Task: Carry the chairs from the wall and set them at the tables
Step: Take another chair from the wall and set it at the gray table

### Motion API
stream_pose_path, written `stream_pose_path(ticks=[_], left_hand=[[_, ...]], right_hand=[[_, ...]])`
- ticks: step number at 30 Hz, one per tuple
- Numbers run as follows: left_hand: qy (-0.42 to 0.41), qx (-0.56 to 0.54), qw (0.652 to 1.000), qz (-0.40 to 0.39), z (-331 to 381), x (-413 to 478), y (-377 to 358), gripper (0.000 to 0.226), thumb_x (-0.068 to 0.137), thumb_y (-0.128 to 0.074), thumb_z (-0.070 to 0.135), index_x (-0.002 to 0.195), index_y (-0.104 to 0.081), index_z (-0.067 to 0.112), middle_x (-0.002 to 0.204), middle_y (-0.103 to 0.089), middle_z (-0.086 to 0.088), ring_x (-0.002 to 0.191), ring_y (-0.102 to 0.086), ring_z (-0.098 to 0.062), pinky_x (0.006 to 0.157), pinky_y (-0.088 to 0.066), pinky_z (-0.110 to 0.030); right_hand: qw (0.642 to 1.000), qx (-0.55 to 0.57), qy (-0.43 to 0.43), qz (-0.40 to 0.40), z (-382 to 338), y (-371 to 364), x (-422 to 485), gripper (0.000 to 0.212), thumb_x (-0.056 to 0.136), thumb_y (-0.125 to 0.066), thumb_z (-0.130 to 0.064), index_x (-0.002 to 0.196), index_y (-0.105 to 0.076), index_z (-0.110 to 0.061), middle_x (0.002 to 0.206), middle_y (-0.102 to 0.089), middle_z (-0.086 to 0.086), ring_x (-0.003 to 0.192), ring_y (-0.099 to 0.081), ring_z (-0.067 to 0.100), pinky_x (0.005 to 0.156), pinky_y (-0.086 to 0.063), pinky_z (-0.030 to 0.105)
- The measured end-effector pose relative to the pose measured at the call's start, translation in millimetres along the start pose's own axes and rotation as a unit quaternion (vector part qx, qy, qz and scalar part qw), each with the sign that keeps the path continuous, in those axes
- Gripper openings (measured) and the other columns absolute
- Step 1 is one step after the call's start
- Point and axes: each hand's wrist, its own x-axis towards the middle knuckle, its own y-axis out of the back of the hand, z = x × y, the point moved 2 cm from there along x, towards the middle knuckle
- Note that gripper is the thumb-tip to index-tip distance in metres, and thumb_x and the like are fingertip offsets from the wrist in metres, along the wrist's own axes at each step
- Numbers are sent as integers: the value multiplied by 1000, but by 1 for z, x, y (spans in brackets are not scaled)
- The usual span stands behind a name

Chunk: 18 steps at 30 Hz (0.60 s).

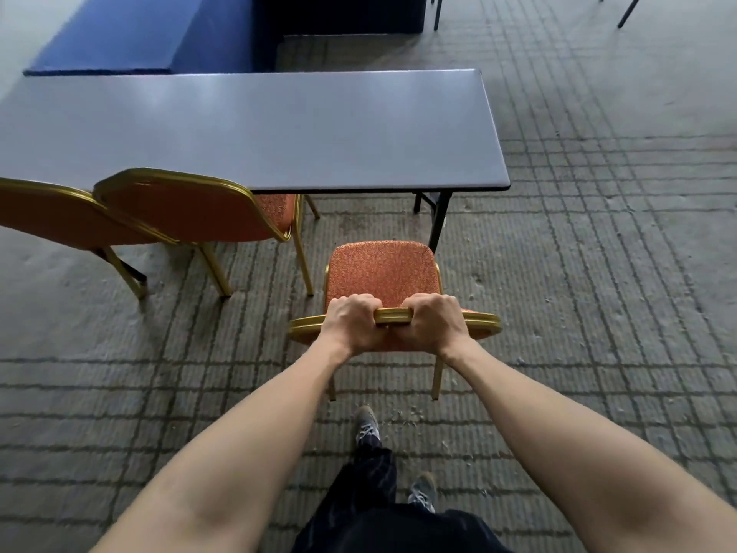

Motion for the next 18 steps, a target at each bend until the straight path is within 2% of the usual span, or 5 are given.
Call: stream_pose_path(ticks=[6, 10, 12, 15, 18], left_hand=[[-2, 19, 998, 52, -30, 54, 51, 18, 78, -61, 35, 78, -69, 19, 86, -72, -1, 82, -68, -24, 71, -43, -28], [-3, 40, 998, 54, -39, 91, 78, 18, 77, -62, 35, 78, -69, 19, 85, -73, -4, 83, -68, -27, 75, -48, -32], [-1, 49, 997, 58, -45, 111, 91, 20, 75, -63, 36, 80, -70, 18, 85, -73, -5, 83, -69, -28, 74, -48, -32], [2, 82, 994, 73, -52, 143, 108, 23, 73, -64, 38, 84, -72, 20, 86, -74, -4, 83, -70, -27, 73, -48, -30], [11, 90, 993, 81, -56, 180, 125, 21, 72, -65, 39, 78, -70, 20, 81, -73, -3, 80, -69, -26, 71, -45, -30]], right_hand=[[998, -7, 4, 66, -16, 22, 72, 41, 73, -49, -53, 53, -56, -19, 58, -65, 1, 54, -64, 24, 53, -43, 29], [994, -24, 0, 104, -18, 33, 113, 45, 72, -48, -57, 50, -54, -17, 52, -61, 1, 46, -60, 23, 49, -34, 25], [994, -21, -11, 106, -17, 40, 134, 46, 70, -46, -57, 53, -58, -16, 53, -62, 3, 48, -61, 25, 50, -40, 26], [995, -27, -16, 90, -15, 51, 169, 42, 72, -53, -56, 63, -66, -16, 63, -69, 4, 60, -67, 28, 57, -48, 30], [996, -46, -6, 81, -7, 66, 209, 37, 71, -68, -53, 62, -65, -17, 64, -69, 3, 63, -67, 28, 58, -41, 29]])
